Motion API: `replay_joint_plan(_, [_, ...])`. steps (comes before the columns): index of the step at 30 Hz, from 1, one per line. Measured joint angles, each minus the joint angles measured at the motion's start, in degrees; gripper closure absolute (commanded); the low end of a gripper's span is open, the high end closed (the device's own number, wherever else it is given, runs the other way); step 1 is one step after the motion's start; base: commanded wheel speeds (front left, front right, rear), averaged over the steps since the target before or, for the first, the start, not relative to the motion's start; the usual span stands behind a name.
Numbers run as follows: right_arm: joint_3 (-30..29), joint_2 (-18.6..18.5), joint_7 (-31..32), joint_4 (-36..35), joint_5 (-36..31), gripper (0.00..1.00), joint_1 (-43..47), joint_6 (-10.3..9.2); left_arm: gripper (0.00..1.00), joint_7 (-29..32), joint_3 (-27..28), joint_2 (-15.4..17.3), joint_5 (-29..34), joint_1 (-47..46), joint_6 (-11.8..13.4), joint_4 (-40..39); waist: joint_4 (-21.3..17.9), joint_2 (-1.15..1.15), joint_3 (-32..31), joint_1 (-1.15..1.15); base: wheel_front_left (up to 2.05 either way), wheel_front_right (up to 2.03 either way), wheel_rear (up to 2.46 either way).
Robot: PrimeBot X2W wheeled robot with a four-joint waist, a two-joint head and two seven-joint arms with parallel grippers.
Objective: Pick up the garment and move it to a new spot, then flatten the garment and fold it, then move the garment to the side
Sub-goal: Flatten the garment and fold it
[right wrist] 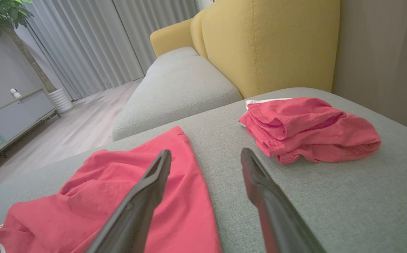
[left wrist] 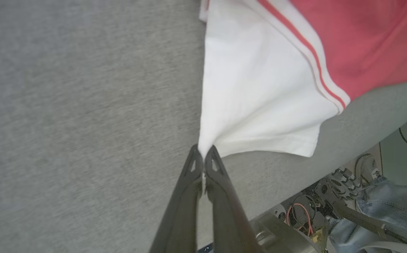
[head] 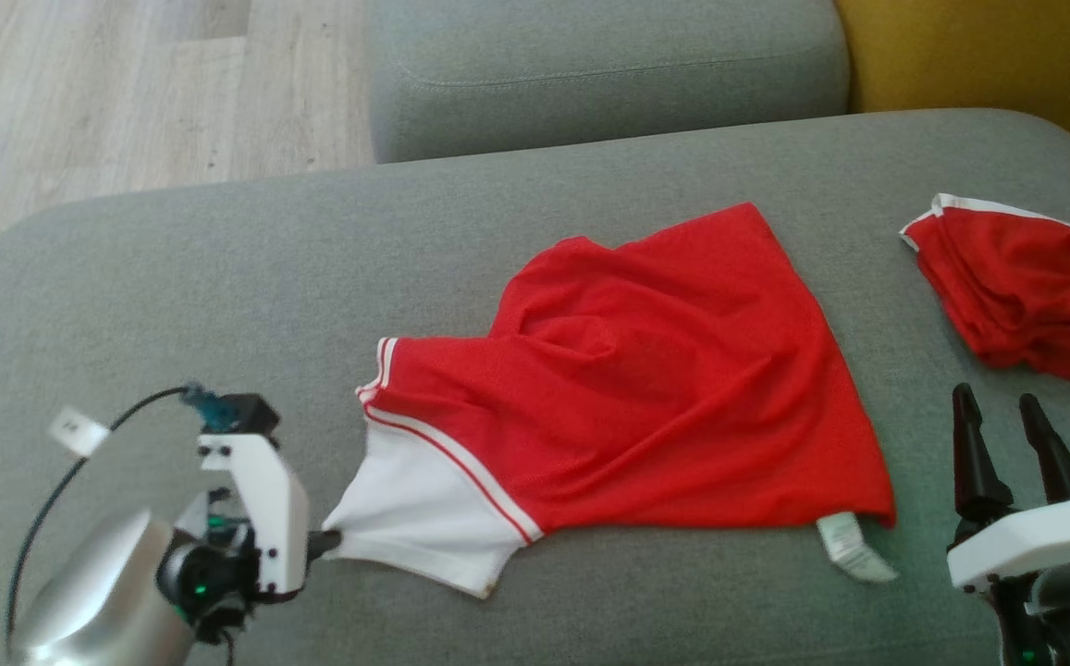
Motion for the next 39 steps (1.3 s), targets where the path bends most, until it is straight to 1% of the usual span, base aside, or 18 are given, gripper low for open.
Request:
replay_joint_plan(5, [-0.4,0.0,0.6,-0.2,0.0,0.0,0.0,0.0,1.0,-0.6,1.6,1.4,-0.5,1.7,2.0,-0.3,0.6,0.0,0.1,0.0,0.0,0.0,0.0])
replay_joint_plan(10, [-0.9,0.0,0.9,-0.2,-0.2,0.0,0.1,0.0,1.0,-2.0,1.8,2.5,-0.4,4.0,3.9,-0.3,0.6,0.0,0.0,0.0,0.0,0.0,0.0])
replay_joint_plan(16, [-1.8,0.0,1.5,-0.2,-0.9,0.0,0.2,0.0,1.0,-3.4,3.4,2.9,-1.4,6.5,4.4,-1.3,0.5,0.0,-0.2,0.0,0.0,0.0,0.0])
replay_joint_plan(17, [-1.9,0.0,1.5,-0.2,-1.0,0.0,0.2,0.0,0.61,-3.6,3.4,2.9,-2.0,6.7,4.4,-1.5,0.5,0.0,-0.3,0.0,0.0,0.0,0.0])
replay_joint_plan(18, [-1.9,0.0,1.5,-0.2,-1.0,0.0,0.2,0.0,0.0,-4.0,3.5,2.9,-2.1,7.0,4.4,-1.8,0.6,0.0,-0.4,0.0,0.0,0.0,0.0])
replay_joint_plan(21, [-1.9,0.0,1.3,-0.3,-1.0,0.0,0.2,0.0,0.0,-6.6,3.4,3.1,-0.8,7.8,4.9,-3.0,0.7,0.0,-0.7,0.0,0.0,0.0,0.0])
replay_joint_plan(22, [-1.9,0.0,0.9,-0.4,-1.0,0.0,0.2,0.0,0.0,-8.2,3.4,3.4,0.2,8.0,5.0,-3.9,0.7,0.0,-0.8,0.0,0.0,0.0,0.0])
replay_joint_plan(25, [-1.9,0.0,-0.5,-1.0,-1.0,0.0,0.2,0.0,0.0,-13.4,3.5,4.8,3.0,8.3,6.4,-7.9,0.8,0.0,-1.2,0.0,0.0,0.0,0.0])
replay_joint_plan(27, [-1.4,0.0,-1.5,-1.7,-1.0,0.0,0.3,0.0,0.0,-18.4,4.3,5.3,5.6,8.3,8.2,-11.6,0.9,0.0,-1.4,0.0,0.0,0.0,0.0])
replay_joint_plan(29, [-0.3,-0.1,-3.0,-2.4,-1.0,0.0,0.4,0.0,0.0,-25.1,5.9,5.2,7.8,8.6,10.1,-15.8,1.1,0.0,-1.7,0.0,0.0,0.0,0.0])
replay_joint_plan(32, [1.7,-0.5,-5.5,-3.6,-1.0,0.0,1.3,0.0,0.0,-36.1,9.2,4.0,10.0,9.2,13.7,-21.3,1.3,0.0,-2.2,0.0,0.0,0.0,0.0])
replay_joint_plan(35, [3.5,-1.4,-7.7,-4.4,-0.8,0.0,1.9,0.0,0.0,-45.1,10.8,2.3,13.4,12.1,17.4,-25.7,1.5,0.0,-2.6,0.0,0.0,0.0,0.0])
replay_joint_plan(37, [4.6,-1.9,-8.8,-4.7,-0.4,0.0,2.5,0.0,0.0,-50.1,10.9,1.4,15.4,14.7,19.3,-27.0,1.6,0.0,-2.8,0.0,0.0,0.0,0.0])
replay_joint_plan(38, [5.9,-2.0,-9.8,-4.9,-0.4,0.0,2.8,0.0,0.0,-54.6,11.1,0.5,16.9,17.4,20.7,-28.0,1.7,0.0,-3.0,0.0,0.0,0.0,0.0])
replay_joint_plan(39, [6.5,-2.1,-10.4,-4.9,-0.4,0.0,3.0,0.0,0.0,-55.7,11.1,0.0,17.6,18.6,21.3,-28.2,1.7,0.0,-3.2,0.0,0.0,0.0,0.0])
